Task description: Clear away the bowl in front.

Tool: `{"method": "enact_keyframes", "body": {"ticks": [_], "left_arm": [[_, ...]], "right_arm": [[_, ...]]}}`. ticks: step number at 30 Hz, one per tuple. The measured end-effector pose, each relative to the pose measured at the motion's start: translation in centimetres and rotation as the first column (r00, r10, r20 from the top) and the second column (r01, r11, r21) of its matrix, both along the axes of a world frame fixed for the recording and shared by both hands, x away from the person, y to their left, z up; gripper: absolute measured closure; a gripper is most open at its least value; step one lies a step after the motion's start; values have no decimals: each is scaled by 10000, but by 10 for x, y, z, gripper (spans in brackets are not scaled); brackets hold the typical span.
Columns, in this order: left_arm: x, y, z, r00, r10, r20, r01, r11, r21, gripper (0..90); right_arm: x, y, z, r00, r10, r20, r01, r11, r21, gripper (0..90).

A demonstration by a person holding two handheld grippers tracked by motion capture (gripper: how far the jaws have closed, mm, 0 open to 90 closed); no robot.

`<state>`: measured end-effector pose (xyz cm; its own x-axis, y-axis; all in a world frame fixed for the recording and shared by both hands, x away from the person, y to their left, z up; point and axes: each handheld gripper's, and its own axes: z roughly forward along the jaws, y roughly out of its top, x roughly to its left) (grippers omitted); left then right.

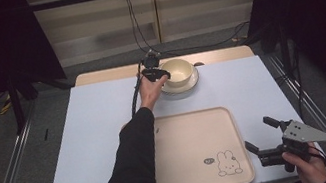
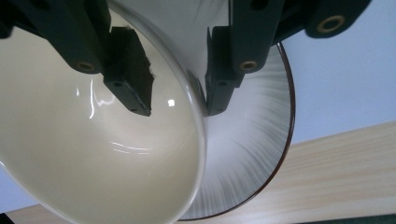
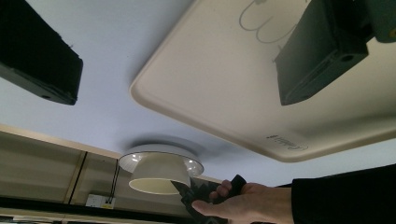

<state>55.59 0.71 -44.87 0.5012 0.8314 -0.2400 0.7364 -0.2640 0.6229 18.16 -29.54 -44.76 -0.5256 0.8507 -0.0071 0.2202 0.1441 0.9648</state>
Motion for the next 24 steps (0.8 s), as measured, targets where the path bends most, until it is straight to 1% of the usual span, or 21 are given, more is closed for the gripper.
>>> {"method": "enact_keyframes", "body": {"ticks": [2, 3, 4, 5, 6, 7, 9, 10, 11, 12, 13, 14, 15, 17, 18, 19, 20, 22, 23, 24], "left_arm": [[0, 0, 0, 10000, -1, -45, 1, 10000, 2, 672], [-1, -1, 0, 10000, 48, -51, -48, 10000, -28, 691], [-1, -1, 0, 10000, -67, -63, 67, 9999, 118, 706], [-2, -1, 0, 10000, -59, -41, 59, 9999, 146, 716], [-2, -2, 0, 10000, -62, -76, 63, 9999, 108, 714], [-3, -2, -1, 10000, -18, 54, 18, 10000, 61, 710], [-4, -3, -2, 10000, 54, 81, -55, 9999, 98, 716], [-4, -4, -2, 10000, 22, 66, -23, 9999, 161, 718], [-4, -5, -2, 9999, 19, 112, -22, 9995, 307, 720], [-4, -6, -2, 9999, 85, 101, -88, 9996, 280, 724], [-4, -5, -2, 9999, 27, 101, -31, 9992, 398, 730], [-3, -6, -2, 10000, 56, 76, -59, 9993, 367, 732], [-3, -6, -3, 9999, 127, 63, -129, 9995, 292, 732], [-3, -8, -5, 9998, 194, 34, -195, 9994, 274, 729], [-3, -8, -6, 9998, 215, -2, -214, 9995, 213, 726], [-3, -8, -6, 9998, 163, -77, -161, 9996, 223, 716], [-3, -7, -6, 9998, 91, -154, -86, 9994, 321, 713], [-3, -8, -7, 9999, 123, -116, -118, 9993, 355, 712], [-2, -9, -8, 9996, 222, -144, -218, 9994, 255, 712], [-2, -8, -8, 9997, 160, -179, -156, 9995, 267, 714]], "right_arm": [[0, 0, 0, 10000, 8, 60, -8, 10000, 36, 1], [0, -1, 0, 10000, 22, 39, -22, 10000, -42, 2], [0, -1, 0, 10000, 3, 50, -3, 10000, -29, 1], [0, -1, 0, 10000, 21, 48, -21, 10000, -30, 1], [0, 0, 0, 10000, -15, 50, 15, 10000, -7, 1], [-1, 0, 0, 10000, -21, -9, 21, 10000, -29, 1], [0, -1, 0, 10000, -30, 16, 30, 10000, 7, 2], [0, -1, 0, 10000, -8, -2, 8, 10000, 5, 2], [0, -1, 1, 10000, 74, -30, -74, 10000, -25, 1], [0, -1, 0, 10000, -3, -34, 3, 10000, 11, 2], [0, -1, 0, 10000, -56, 12, 56, 10000, 48, 2], [0, -1, 0, 10000, -70, 67, 69, 10000, 42, 2], [0, -1, 0, 10000, -40, 47, 39, 10000, 57, 1], [0, -1, 0, 10000, -17, -19, 17, 10000, 2, 2], [0, -1, 0, 10000, -26, 34, 26, 10000, 10, 2], [0, -1, 0, 10000, -56, 59, 56, 10000, 14, 2], [0, 0, 0, 10000, 19, 70, -19, 10000, 47, 2], [0, -1, 0, 10000, 69, 51, -69, 10000, -2, 1], [0, 0, 0, 10000, 46, 50, -46, 10000, 33, 1], [0, -1, 0, 10000, 71, 28, -71, 10000, 15, 2]]}}
